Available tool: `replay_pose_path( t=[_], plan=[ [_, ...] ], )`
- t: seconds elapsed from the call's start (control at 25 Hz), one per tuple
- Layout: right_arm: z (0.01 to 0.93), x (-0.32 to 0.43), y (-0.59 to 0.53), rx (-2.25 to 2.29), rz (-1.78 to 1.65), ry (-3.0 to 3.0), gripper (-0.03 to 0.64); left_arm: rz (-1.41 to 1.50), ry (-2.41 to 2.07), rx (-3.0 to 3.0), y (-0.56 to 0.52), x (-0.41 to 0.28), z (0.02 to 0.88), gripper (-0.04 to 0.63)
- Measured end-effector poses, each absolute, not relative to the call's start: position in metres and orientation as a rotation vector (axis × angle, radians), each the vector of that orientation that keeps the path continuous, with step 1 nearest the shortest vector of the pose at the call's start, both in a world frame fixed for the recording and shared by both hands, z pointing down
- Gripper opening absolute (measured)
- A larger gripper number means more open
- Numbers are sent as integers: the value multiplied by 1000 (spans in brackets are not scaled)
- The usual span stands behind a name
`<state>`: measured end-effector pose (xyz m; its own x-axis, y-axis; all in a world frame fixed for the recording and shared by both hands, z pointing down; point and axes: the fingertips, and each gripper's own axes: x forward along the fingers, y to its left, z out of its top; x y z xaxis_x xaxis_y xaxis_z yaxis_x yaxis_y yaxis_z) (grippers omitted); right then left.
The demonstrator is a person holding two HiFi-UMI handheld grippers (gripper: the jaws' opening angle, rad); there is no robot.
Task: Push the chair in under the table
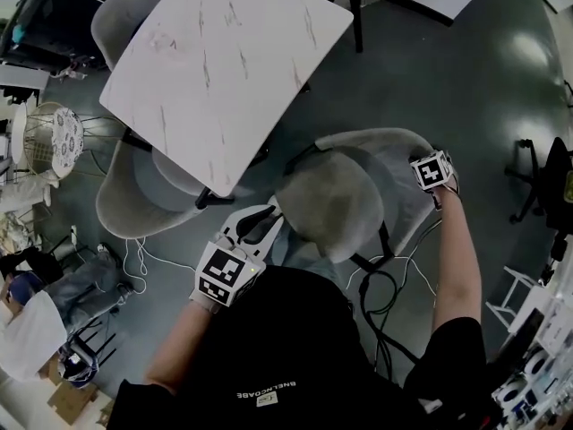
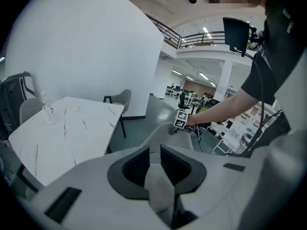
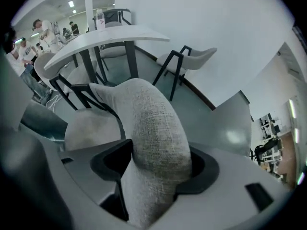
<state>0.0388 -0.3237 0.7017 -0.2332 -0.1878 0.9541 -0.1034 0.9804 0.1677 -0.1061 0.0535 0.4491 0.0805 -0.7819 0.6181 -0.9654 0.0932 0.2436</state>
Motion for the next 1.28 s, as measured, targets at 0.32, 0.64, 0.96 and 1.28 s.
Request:
replay_pose_path(
  t=[0.32, 0.64, 0.96, 1.28],
  plan=[
    [718, 36, -326, 177, -55, -1741, 265, 368, -1742, 1689, 58, -107, 456, 52],
    [721, 38, -326, 152, 25, -1729, 202, 370, -1740, 1668, 53, -107, 460, 52],
    [720, 47, -341, 220, 187, -1749, 173, 373, -1753, 1644, 52, -109, 461, 52],
    [716, 94, -396, 434, 325, -1732, 175, 394, -1739, 1636, 56, -109, 466, 52]
  ],
)
